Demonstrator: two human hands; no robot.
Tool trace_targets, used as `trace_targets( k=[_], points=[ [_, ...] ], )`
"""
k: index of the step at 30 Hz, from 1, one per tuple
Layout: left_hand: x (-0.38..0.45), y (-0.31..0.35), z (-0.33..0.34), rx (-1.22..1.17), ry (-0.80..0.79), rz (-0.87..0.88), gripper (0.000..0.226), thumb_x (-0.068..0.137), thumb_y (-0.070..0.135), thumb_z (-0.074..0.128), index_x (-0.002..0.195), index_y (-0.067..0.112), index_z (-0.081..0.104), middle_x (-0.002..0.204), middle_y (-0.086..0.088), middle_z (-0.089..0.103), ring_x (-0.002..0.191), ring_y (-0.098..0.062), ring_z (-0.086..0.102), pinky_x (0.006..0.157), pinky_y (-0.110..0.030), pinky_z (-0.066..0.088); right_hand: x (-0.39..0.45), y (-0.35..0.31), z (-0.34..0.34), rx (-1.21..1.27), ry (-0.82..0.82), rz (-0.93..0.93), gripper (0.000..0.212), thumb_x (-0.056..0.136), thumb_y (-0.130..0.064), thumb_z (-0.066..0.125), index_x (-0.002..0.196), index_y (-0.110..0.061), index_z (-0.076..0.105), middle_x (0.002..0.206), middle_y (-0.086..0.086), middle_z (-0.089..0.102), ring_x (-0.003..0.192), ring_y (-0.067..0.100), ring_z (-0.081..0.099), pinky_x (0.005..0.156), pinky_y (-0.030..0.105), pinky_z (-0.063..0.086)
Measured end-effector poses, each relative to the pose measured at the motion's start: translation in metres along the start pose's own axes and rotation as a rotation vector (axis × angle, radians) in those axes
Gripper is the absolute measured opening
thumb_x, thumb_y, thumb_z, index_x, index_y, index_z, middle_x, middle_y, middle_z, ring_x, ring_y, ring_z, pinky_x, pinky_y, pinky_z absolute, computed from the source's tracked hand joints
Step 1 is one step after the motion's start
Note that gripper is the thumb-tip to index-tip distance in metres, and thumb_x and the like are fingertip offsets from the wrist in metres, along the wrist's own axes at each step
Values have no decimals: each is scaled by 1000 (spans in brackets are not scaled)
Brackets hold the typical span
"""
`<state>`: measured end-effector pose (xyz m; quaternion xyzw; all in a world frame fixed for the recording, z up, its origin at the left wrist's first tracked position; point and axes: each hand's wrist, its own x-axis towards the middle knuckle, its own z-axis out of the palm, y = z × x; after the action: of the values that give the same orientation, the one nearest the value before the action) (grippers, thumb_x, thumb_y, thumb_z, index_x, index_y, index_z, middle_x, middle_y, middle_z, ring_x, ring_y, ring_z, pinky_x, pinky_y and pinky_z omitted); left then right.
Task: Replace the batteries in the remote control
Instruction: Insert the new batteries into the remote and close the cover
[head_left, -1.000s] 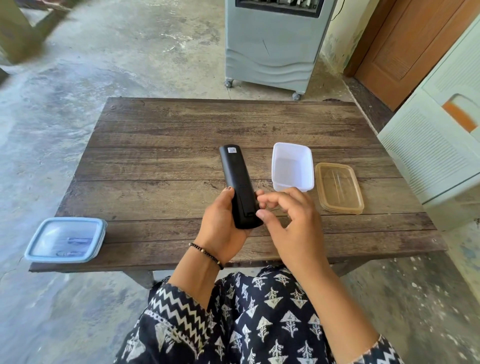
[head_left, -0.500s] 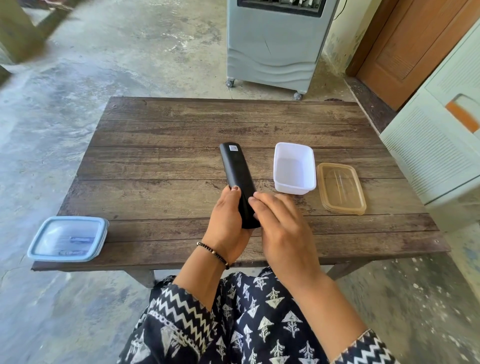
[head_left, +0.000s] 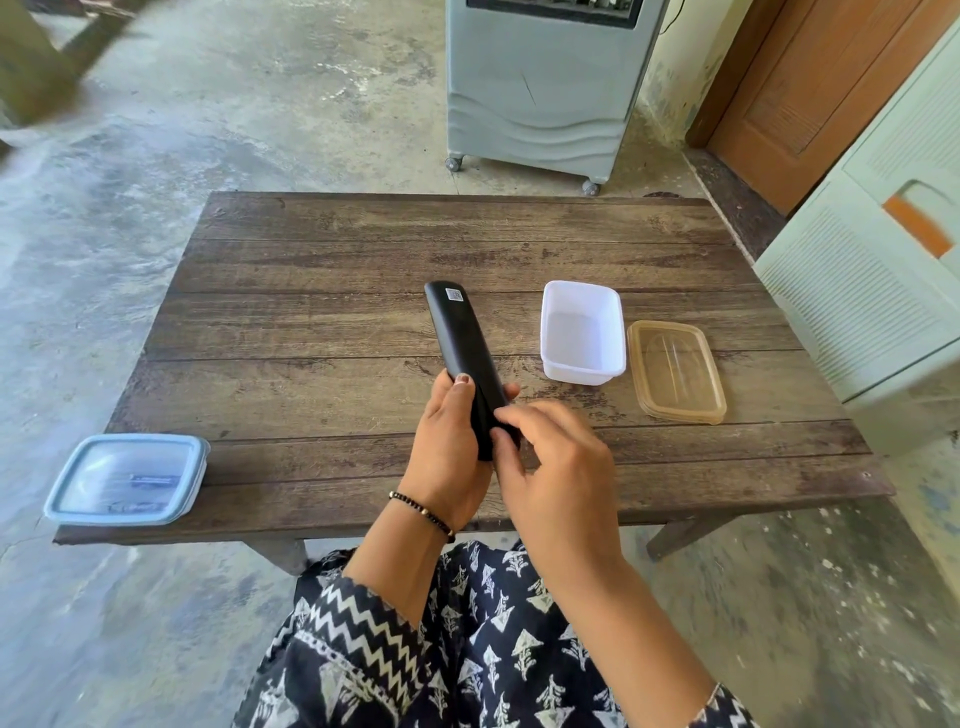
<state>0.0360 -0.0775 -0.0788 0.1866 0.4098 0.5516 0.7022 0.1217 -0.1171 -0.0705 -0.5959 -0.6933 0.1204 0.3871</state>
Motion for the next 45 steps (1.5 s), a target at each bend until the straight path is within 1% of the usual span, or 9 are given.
trace_targets(
  k=[11,16,21,26,29,32,35,40,45],
  points=[
    [-1,-1,-3,-69,1,-23,21,99,18,27,98,14,47,84,-11,60,69,-21,54,64,-31,50,1,-10,2,-129,-35,1,9,79,-10,67,88,-7,69,78,5,61,72,21,58,55,27,50],
    [1,-1,-6,-133,0,-32,20,99,19,29,105,10,46,86,-14,58,77,-23,53,78,-35,46,3,-4,5,-43,-32,-34,12,81,-3,65,92,-3,70,85,7,64,82,22,60,65,31,54],
    [4,0,-10,-133,-17,-14,21,99,20,28,103,10,46,84,-12,57,74,-22,54,70,-33,48,-4,3,9,-70,-63,-120,28,80,7,61,107,0,66,102,8,63,95,22,54,81,31,52],
    [4,-1,-11,-138,0,-33,19,99,20,29,104,10,44,84,-12,56,76,-23,52,81,-40,46,-12,6,9,-163,-93,-117,46,74,13,58,114,-8,63,110,2,62,98,19,47,79,37,49],
    [7,0,-17,-139,41,-61,23,99,23,30,107,9,46,89,-13,57,80,-23,54,77,-37,49,-9,6,11,-87,-131,-76,43,76,10,62,114,-10,64,106,-1,62,95,15,46,80,33,50],
    [6,3,-17,-121,37,-108,27,100,23,28,110,9,47,91,-13,58,79,-22,56,59,-27,52,-3,8,11,36,-124,-16,36,79,0,65,113,-11,65,102,-1,62,95,14,52,83,27,50],
    [3,8,-16,-92,13,-122,27,99,17,28,103,7,53,88,-14,59,77,-22,57,67,-29,43,6,7,11,88,-149,36,38,79,-9,69,116,-14,64,110,-1,60,101,12,56,89,24,48],
    [3,19,-19,1,61,-95,24,99,14,34,94,9,57,76,-9,57,58,-15,59,41,-20,43,21,1,10,103,-296,101,51,74,-20,75,121,-12,58,113,-3,60,101,10,56,91,16,42],
    [11,25,-23,77,140,-54,26,94,6,45,118,7,54,88,-14,64,64,-20,65,54,-31,57,31,0,14,385,-367,374,34,74,-15,75,100,-32,65,90,-16,67,83,2,65,80,24,54]
  ],
)
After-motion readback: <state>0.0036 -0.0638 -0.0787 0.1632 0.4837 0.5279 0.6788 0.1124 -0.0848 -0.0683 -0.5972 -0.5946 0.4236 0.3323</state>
